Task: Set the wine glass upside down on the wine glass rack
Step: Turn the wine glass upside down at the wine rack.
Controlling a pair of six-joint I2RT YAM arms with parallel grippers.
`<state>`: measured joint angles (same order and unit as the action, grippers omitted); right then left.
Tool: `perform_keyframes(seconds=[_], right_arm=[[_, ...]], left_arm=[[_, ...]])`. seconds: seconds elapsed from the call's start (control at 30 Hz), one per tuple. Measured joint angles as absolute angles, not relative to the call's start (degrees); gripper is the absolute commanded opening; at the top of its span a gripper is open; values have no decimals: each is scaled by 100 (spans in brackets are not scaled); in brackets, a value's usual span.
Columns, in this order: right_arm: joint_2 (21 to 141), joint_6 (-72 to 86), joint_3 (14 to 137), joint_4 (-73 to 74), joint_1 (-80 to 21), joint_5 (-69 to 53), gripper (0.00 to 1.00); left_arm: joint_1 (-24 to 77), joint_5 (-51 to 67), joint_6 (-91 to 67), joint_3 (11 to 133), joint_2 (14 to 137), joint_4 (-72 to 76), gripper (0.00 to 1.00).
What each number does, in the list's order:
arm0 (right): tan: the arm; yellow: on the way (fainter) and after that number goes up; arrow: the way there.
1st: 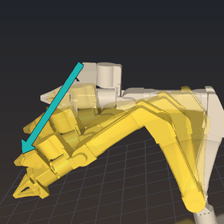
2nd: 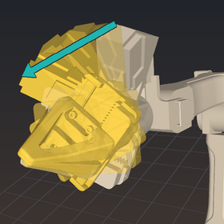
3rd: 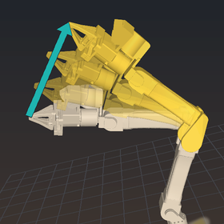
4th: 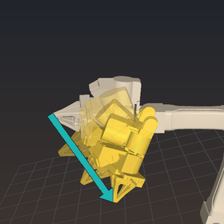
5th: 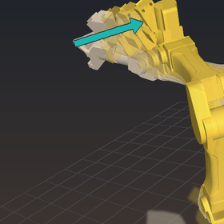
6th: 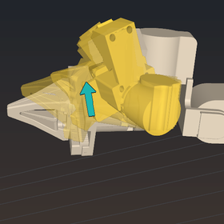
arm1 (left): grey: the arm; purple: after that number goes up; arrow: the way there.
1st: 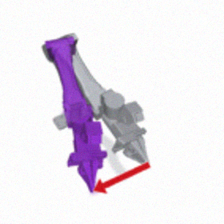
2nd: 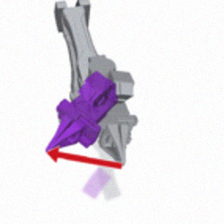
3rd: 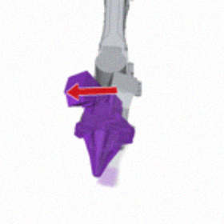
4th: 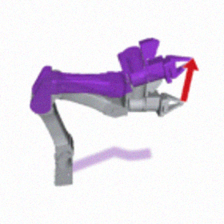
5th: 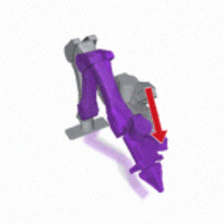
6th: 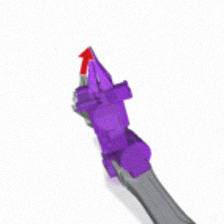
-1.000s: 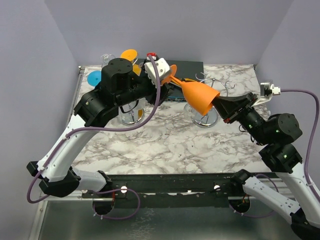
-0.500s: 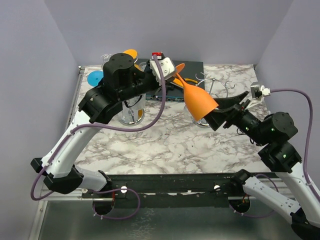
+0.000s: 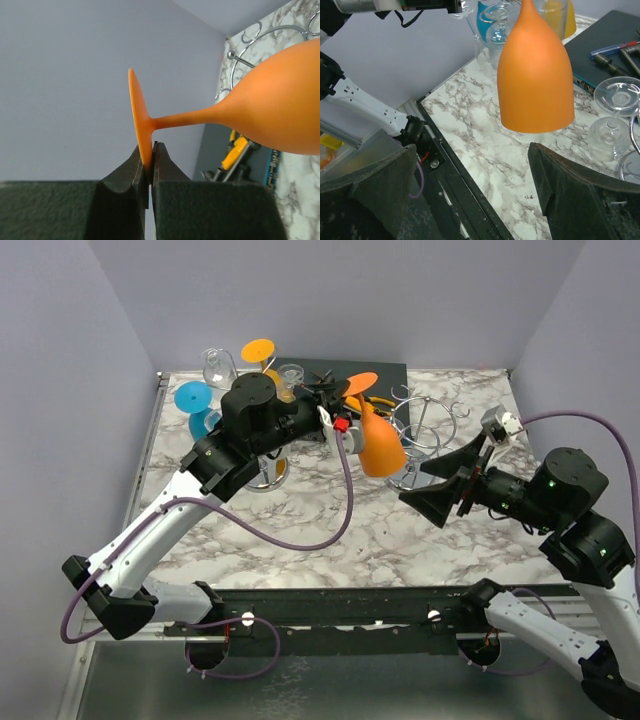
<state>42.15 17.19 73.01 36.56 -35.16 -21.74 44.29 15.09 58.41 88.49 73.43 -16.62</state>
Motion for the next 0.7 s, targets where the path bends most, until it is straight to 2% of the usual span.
perform_keyframes(seconds=[0.17, 0.37, 0.7], right_arm=[[4480, 1391, 7083, 3277, -3516, -2362, 100], [5336, 880, 7000, 2853, -3516, -2174, 100], [5286, 569, 6508, 1931, -3533, -2432, 100]], left_arm=[[4486, 1935, 6702, 8482, 7122, -1149, 0], [4515, 2727, 7596, 8068, 6643, -757, 0], [4515, 3122, 8068, 7968, 6563, -521, 0]])
